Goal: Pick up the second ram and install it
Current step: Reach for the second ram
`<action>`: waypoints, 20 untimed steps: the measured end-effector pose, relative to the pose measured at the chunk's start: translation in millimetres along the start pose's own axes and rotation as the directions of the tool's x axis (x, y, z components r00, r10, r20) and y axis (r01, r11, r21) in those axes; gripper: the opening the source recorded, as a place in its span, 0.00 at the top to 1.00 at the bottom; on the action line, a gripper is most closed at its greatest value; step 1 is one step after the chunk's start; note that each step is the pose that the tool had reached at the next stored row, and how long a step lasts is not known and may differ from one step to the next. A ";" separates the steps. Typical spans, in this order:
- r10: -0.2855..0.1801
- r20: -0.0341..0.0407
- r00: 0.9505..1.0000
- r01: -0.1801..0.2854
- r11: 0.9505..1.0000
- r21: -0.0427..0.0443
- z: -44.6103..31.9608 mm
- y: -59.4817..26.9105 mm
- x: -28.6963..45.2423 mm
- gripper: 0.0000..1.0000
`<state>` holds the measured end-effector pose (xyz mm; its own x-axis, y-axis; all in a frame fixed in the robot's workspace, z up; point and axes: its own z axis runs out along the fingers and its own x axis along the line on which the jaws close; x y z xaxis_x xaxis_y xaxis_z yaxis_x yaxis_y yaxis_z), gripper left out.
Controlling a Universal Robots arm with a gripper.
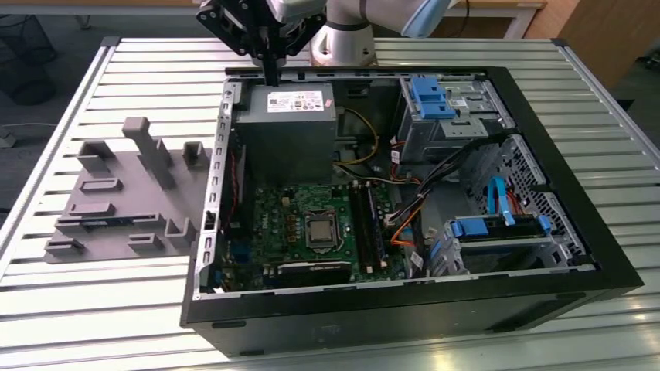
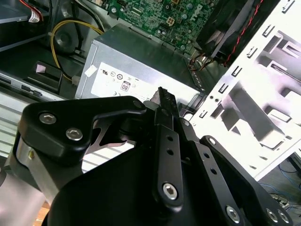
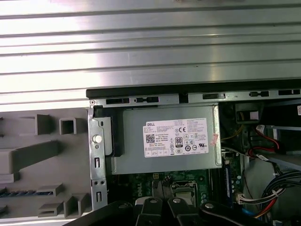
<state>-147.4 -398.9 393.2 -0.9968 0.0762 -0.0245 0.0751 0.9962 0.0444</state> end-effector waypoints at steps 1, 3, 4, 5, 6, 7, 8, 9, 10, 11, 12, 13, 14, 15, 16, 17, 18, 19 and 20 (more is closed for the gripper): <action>0.000 0.000 1.000 0.000 1.000 0.000 0.0 0.0 0.1 0.89; 0.000 0.000 1.000 0.000 1.000 0.000 0.0 0.0 0.5 0.89; 0.000 0.000 1.000 0.000 1.000 0.000 0.0 -0.1 0.9 0.89; 0.000 0.000 1.000 0.000 1.000 0.000 0.0 -0.1 1.2 0.89; 0.000 0.000 1.000 0.000 1.000 0.000 -0.1 -0.1 1.6 0.89; 0.000 0.000 1.000 0.000 1.000 0.000 -0.1 -0.2 2.1 0.89; 0.000 0.000 1.000 0.000 1.000 0.000 -0.1 -0.2 2.5 0.89; 0.000 0.000 1.000 0.000 1.000 0.000 -0.1 -0.2 3.0 0.89; 0.000 0.000 1.000 0.000 1.000 0.000 -0.1 -0.3 3.6 0.89; 0.000 0.000 1.000 0.000 1.000 0.000 -0.1 -0.3 4.1 0.89; 0.000 0.000 1.000 0.000 1.000 0.000 -0.1 -0.3 4.7 0.89; 0.000 0.000 1.000 0.000 1.000 0.000 -0.1 -0.4 5.2 0.89; 0.000 0.000 1.000 0.000 1.000 0.000 -0.2 -0.4 5.7 0.89; 0.000 0.000 1.000 0.000 1.000 0.000 -0.2 -0.5 6.3 0.89; 0.000 0.000 1.000 0.000 1.000 0.000 -0.2 -0.5 6.8 0.89; 0.000 0.000 1.000 0.000 1.000 0.000 -0.2 -0.5 7.3 0.89; 0.000 0.000 1.000 0.000 1.000 0.000 -0.2 -0.6 7.8 0.89; 0.000 0.000 1.000 0.000 1.000 0.000 -0.2 -0.6 8.3 0.89; 0.000 0.000 1.000 0.000 1.000 0.000 -0.3 -0.7 8.8 0.89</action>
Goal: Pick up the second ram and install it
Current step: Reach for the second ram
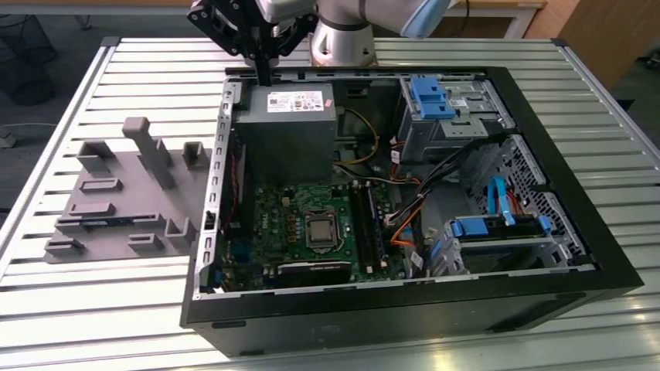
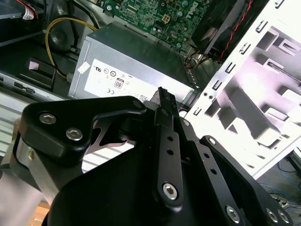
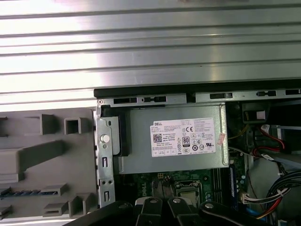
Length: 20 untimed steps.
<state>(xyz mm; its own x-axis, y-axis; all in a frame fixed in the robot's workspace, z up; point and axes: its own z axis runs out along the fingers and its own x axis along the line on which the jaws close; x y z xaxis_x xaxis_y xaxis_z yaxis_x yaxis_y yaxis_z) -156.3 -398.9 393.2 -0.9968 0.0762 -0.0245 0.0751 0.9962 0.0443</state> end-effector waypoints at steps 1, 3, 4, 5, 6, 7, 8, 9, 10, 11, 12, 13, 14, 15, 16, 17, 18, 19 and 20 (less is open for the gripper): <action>0.000 0.000 1.000 0.000 1.000 0.000 0.0 0.0 0.5 0.89; 0.000 0.000 1.000 0.000 1.000 0.000 0.0 -0.1 1.5 0.89; 0.000 0.000 1.000 0.000 1.000 0.000 0.0 -0.1 1.9 0.89; 0.000 0.000 1.000 0.000 1.000 0.000 -0.1 -0.2 2.4 0.89; 0.000 0.000 1.000 0.000 1.000 0.000 -0.1 -0.2 2.8 0.89; 0.000 0.000 1.000 0.000 1.000 0.000 -0.1 -0.3 3.3 0.89; 0.000 0.000 1.000 0.000 1.000 0.000 -0.1 -0.3 3.8 0.89; 0.000 0.000 1.000 0.000 1.000 0.000 -0.1 -0.3 4.3 0.89; 0.000 0.000 1.000 0.000 1.000 0.000 -0.1 -0.4 4.8 0.89; 0.000 0.000 1.000 0.000 1.000 0.000 -0.1 -0.4 5.2 0.89; 0.000 0.000 1.000 0.000 1.000 0.000 -0.2 -0.4 5.7 0.89; 0.000 0.000 1.000 0.000 1.000 0.000 -0.2 -0.5 6.2 0.89; 0.000 0.000 1.000 0.000 1.000 0.000 -0.2 -0.5 6.6 0.89; 0.000 0.000 1.000 0.000 1.000 0.000 -0.2 -0.5 7.0 0.89; 0.000 0.000 1.000 0.000 1.000 0.000 -0.2 -0.6 7.5 0.89; 0.000 0.000 1.000 0.000 1.000 0.000 -0.2 -0.6 8.0 0.89; 0.000 0.000 1.000 0.000 1.000 0.000 -0.2 -0.6 8.4 0.89; 0.000 0.000 1.000 0.000 1.000 0.000 -0.2 -0.7 8.9 0.89; 0.000 0.000 1.000 0.000 1.000 0.000 -0.2 -0.7 9.5 0.89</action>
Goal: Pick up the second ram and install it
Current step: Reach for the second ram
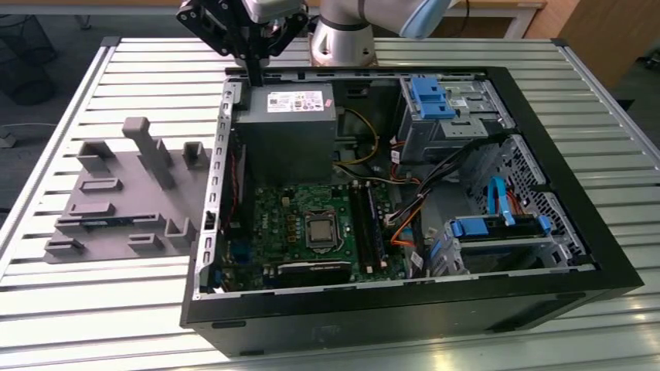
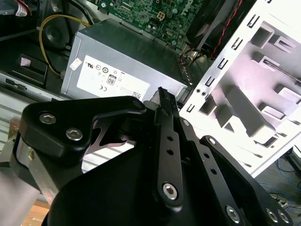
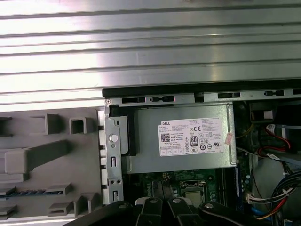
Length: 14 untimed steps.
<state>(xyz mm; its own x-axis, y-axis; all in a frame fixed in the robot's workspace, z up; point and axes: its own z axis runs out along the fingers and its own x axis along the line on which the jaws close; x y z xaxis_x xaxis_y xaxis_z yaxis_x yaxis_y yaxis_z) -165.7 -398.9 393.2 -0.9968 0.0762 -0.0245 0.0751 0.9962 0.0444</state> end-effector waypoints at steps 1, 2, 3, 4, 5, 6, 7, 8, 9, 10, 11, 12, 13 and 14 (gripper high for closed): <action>0.000 0.000 1.000 0.000 1.000 0.000 0.0 0.0 0.5 0.89; 0.000 0.000 1.000 0.000 1.000 0.000 -0.1 -0.1 1.0 0.89; 0.000 0.000 1.000 0.000 1.000 0.000 0.0 -0.1 1.5 0.89; 0.000 0.000 1.000 0.000 1.000 0.000 0.0 -0.1 1.9 0.89; 0.000 0.000 1.000 0.000 1.000 0.000 -0.1 -0.2 2.4 0.89; 0.000 0.000 1.000 0.000 1.000 0.000 -0.1 -0.2 2.8 0.89; 0.000 0.000 1.000 0.000 1.000 0.000 -0.1 -0.2 3.3 0.89; 0.000 0.000 1.000 0.000 1.000 0.000 -0.1 -0.3 3.7 0.89; 0.000 0.000 1.000 0.000 1.000 0.000 -0.1 -0.3 4.2 0.89; 0.000 0.000 1.000 0.000 1.000 0.000 -0.1 -0.3 4.6 0.89; 0.000 0.000 1.000 0.000 1.000 0.000 -0.1 -0.4 5.0 0.89; 0.000 0.000 1.000 0.000 1.000 0.000 -0.2 -0.4 5.4 0.89; 0.000 0.000 1.000 0.000 1.000 0.000 -0.2 -0.4 5.8 0.89; 0.000 0.000 1.000 0.000 1.000 0.000 -0.2 -0.5 6.2 0.89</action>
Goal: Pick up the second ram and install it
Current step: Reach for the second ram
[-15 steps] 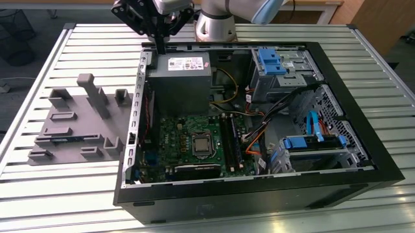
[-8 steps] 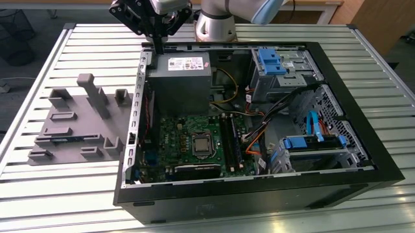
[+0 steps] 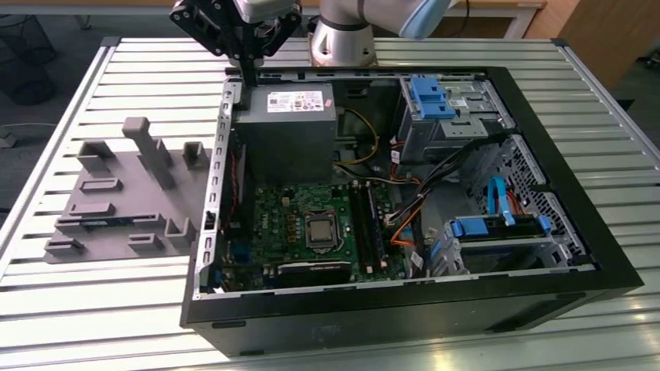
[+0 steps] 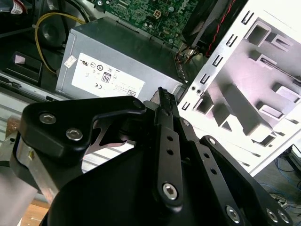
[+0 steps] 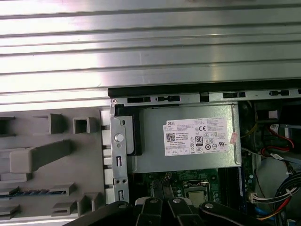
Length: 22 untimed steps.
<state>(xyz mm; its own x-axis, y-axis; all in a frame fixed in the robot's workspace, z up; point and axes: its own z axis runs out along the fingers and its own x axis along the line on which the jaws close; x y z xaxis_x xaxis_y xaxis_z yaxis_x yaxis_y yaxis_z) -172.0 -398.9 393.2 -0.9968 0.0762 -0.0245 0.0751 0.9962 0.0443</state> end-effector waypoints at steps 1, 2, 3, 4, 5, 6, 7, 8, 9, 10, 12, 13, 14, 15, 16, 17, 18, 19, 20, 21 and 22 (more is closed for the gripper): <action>0.000 0.000 1.000 0.000 1.000 0.000 0.0 0.0 0.4 0.89; 0.000 0.000 1.000 0.000 1.000 0.000 0.0 -0.1 0.8 0.89; 0.000 0.000 1.000 0.000 1.000 0.000 0.0 -0.1 1.3 0.89; 0.000 0.000 1.000 0.000 1.000 0.000 -0.1 -0.1 1.7 0.89; 0.000 0.000 1.000 0.000 1.000 0.000 -0.1 -0.2 2.2 0.89; 0.000 0.000 1.000 0.000 1.000 0.000 -0.1 -0.2 2.7 0.89; 0.000 0.000 1.000 0.000 1.000 0.000 -0.1 -0.2 3.3 0.89; 0.000 0.000 1.000 0.000 1.000 0.000 -0.1 -0.3 3.8 0.89; 0.000 0.000 1.000 0.000 1.000 0.000 -0.1 -0.3 4.2 0.89; 0.000 0.000 1.000 0.000 1.000 0.000 -0.1 -0.4 4.7 0.89; 0.000 0.000 1.000 0.000 1.000 0.000 -0.2 -0.5 6.3 0.89; 0.000 0.000 1.000 0.000 1.000 0.000 -0.2 -0.6 7.4 0.89; 0.000 0.000 1.000 0.000 1.000 0.000 -0.2 -0.7 8.5 0.89; 0.000 0.000 1.000 0.000 1.000 0.000 -0.3 -0.7 9.7 0.89; 0.000 0.000 1.000 0.000 1.000 0.000 -0.7 -2.2 24.4 0.89; 0.000 0.000 1.000 0.000 1.000 0.000 -0.6 -2.5 24.7 0.89; 0.000 0.000 1.000 0.000 1.000 0.000 -0.6 -2.5 24.7 0.89; 0.000 0.000 1.000 0.000 1.000 0.000 -0.6 -2.5 24.8 0.89; 0.000 0.000 1.000 0.000 1.000 0.000 -0.7 -2.5 24.8 0.89; 0.000 0.000 1.000 0.000 1.000 0.000 -0.7 -2.5 24.8 0.89; 0.000 0.000 1.000 0.000 1.000 0.000 -0.7 -2.5 24.9 0.89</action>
<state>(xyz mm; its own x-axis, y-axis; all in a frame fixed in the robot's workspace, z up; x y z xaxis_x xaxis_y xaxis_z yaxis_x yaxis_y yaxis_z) -197.0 -399.5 393.2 -0.9968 0.0762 -0.0244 0.0751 0.9962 0.0443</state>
